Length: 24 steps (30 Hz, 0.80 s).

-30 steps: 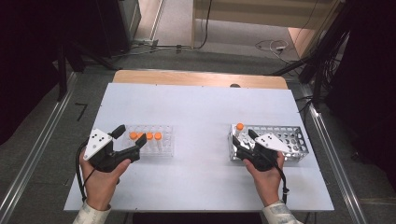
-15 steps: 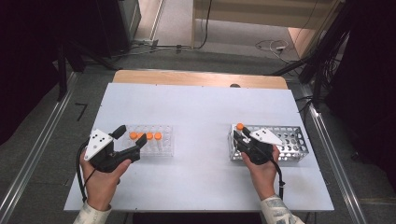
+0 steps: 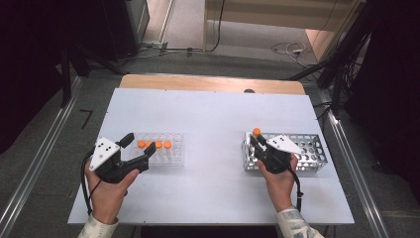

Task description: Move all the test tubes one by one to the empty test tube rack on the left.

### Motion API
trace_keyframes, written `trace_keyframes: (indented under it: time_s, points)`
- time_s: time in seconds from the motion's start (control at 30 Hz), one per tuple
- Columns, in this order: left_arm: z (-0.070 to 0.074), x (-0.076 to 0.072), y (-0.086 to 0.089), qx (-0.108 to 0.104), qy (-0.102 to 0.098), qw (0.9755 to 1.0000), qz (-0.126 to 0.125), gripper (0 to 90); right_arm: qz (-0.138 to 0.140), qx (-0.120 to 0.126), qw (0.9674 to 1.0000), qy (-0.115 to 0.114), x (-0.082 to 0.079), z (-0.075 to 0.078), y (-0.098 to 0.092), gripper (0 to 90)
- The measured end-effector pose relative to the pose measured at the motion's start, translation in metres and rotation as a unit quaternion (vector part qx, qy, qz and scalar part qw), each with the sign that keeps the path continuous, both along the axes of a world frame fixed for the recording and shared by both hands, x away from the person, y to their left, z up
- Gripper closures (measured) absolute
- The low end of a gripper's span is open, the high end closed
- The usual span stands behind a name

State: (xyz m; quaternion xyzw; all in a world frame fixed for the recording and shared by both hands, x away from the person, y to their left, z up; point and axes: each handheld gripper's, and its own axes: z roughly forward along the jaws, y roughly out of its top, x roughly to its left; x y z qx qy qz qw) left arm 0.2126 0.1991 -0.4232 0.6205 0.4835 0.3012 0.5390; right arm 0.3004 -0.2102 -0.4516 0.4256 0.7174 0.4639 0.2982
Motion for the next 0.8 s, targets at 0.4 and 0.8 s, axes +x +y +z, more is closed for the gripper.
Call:
trace_keyframes:
  time_s: [0.4,0.8]
  points:
    - [0.005,-0.003,-0.002,-0.002,-0.011,0.9999,-0.003,20.4,0.012,0.040,0.9975,-0.057,-0.025,0.045,-0.007,72.3]
    - [0.012,-0.012,-0.017,0.002,-0.023,0.9989,-0.040,20.4,0.114,0.024,0.9927,-0.031,-0.056,0.036,0.037,72.3]
